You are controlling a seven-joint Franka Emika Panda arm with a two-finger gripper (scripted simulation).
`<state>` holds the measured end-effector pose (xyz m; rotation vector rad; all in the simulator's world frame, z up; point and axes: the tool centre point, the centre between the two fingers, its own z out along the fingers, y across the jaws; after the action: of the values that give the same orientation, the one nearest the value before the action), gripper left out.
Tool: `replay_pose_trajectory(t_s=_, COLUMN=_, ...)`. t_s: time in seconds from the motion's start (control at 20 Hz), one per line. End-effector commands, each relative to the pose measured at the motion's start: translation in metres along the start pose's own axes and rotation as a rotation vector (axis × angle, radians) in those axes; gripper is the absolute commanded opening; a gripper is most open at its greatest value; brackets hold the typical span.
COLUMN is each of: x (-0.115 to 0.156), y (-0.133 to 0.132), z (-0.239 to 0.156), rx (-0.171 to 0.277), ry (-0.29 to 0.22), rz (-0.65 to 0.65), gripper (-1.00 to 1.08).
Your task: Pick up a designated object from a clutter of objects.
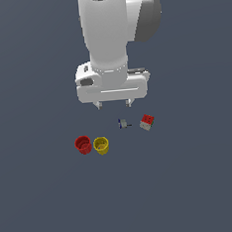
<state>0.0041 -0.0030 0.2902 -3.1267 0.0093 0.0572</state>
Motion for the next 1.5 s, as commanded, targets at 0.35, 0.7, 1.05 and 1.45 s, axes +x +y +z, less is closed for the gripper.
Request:
replay_pose_trajectory(t_s=0.35, x=-0.001, y=-0.020, z=0.004, rx=0.022, ry=0.002, rz=-0.002, gripper=1.00)
replay_pose_trajectory(t_s=0.7, x=-0.001, y=-0.022, z=0.006, rx=0.025, ry=0.003, rz=-0.007, gripper=1.00)
replay_pose_trajectory(t_s=1.05, x=0.005, y=-0.014, z=0.021, rx=0.022, ry=0.006, rz=-0.060, gripper=1.00)
replay_pose_trajectory(t_s=1.45, x=0.016, y=0.005, z=0.054, rx=0.013, ry=0.014, rz=-0.181, gripper=1.00)
